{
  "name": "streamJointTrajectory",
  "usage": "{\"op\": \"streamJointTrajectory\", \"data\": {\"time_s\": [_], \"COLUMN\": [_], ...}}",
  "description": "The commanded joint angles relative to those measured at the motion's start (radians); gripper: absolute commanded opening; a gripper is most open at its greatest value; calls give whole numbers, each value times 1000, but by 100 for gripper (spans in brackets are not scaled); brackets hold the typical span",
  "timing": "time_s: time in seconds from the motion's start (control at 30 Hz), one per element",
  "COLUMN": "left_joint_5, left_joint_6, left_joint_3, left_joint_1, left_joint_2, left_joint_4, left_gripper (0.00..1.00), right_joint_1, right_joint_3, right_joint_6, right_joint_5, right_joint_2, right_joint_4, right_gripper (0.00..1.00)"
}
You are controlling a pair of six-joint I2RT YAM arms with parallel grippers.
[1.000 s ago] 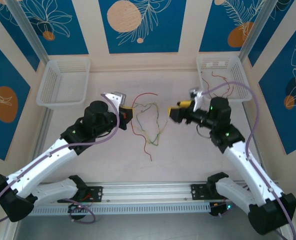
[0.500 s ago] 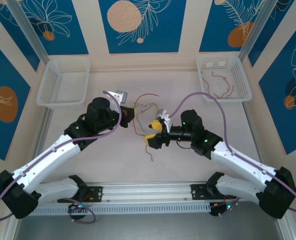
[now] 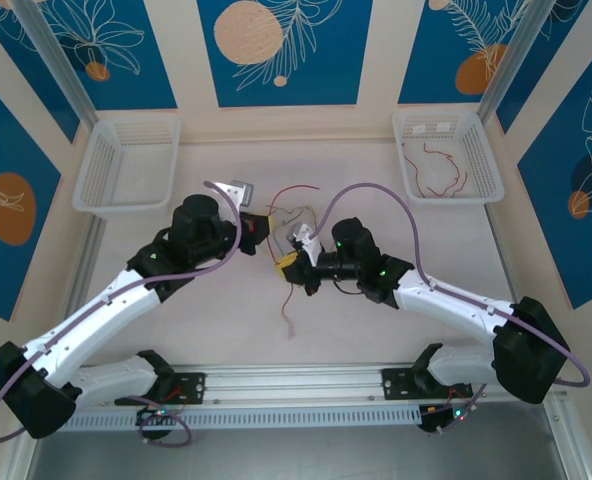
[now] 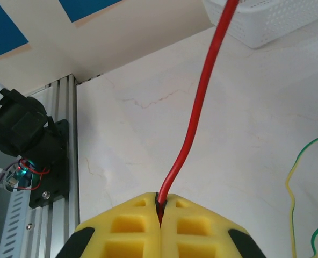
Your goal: Untangle the cables
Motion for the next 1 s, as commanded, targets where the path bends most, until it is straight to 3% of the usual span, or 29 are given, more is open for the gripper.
{"op": "streamJointTrajectory", "data": {"time_s": [0.0, 0.2, 0.3, 0.4, 0.97], "left_joint_5": [-2, -71, -115, -139, -194], "left_joint_6": [-7, -17, -22, -12, -8], "left_joint_3": [0, -28, -44, -48, -112], "left_joint_1": [7, 7, 7, 7, 8], "left_joint_2": [-27, -59, -80, -94, -142], "left_joint_4": [23, 8, 6, -12, -33], "left_gripper": [0, 3, 30, 45, 48], "right_joint_1": [3, 2, 2, -8, -120], "right_joint_3": [21, 28, 35, 29, 24], "right_joint_6": [-4, -12, -5, 14, 48], "right_joint_5": [39, 40, 36, 56, 107], "right_joint_2": [-13, -37, -43, -56, -183], "right_joint_4": [36, 27, 26, 44, -30], "right_gripper": [0, 0, 0, 0, 0]}}
